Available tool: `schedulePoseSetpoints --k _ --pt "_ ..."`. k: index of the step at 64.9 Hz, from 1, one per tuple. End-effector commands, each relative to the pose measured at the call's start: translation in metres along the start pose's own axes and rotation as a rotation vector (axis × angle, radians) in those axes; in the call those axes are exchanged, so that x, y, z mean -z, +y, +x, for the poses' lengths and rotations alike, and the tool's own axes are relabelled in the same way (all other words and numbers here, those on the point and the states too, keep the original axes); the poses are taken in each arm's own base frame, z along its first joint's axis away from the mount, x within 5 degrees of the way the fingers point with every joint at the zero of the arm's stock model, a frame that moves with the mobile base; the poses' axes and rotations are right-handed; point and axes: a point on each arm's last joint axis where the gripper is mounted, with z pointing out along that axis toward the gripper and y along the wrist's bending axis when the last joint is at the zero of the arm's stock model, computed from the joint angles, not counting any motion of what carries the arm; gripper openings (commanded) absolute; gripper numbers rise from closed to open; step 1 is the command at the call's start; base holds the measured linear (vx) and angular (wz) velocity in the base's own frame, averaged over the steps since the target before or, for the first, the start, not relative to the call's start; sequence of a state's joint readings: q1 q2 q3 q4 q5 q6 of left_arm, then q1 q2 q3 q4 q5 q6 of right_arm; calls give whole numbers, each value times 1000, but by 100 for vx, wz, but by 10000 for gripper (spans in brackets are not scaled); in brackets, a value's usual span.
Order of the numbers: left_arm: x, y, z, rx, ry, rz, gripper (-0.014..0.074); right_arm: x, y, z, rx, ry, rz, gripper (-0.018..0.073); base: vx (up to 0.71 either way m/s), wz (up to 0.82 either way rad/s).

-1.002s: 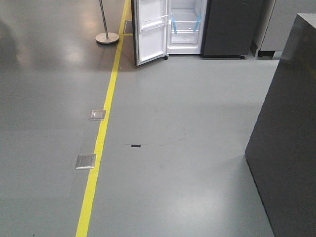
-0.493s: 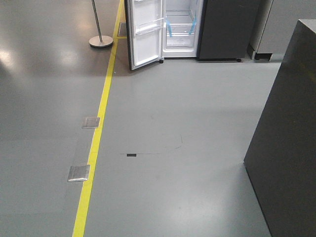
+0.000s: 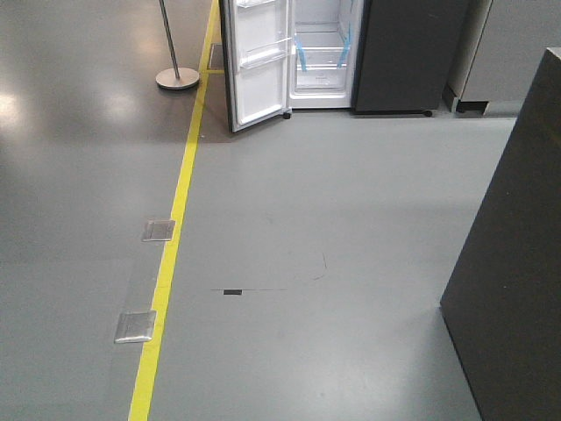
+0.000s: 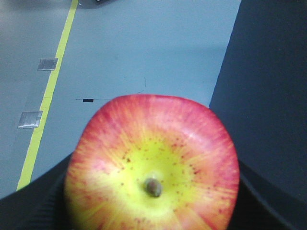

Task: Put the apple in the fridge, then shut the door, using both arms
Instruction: 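Drive toward the open refrigerator holding the apple in the right gripper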

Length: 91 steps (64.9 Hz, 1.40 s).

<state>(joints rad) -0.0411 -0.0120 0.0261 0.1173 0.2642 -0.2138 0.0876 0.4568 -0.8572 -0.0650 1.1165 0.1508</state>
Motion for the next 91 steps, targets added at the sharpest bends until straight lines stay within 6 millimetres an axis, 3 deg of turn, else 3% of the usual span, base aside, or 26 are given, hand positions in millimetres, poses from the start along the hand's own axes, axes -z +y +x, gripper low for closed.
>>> schedulePoseSetpoints --k 1,91 --pt "-1 -1 0 14 -62 19 -6 5 1 -12 7 -91 -2 135 17 5" --pt "-1 -1 0 14 -62 19 -6 5 0 -12 6 -88 -2 135 17 3"
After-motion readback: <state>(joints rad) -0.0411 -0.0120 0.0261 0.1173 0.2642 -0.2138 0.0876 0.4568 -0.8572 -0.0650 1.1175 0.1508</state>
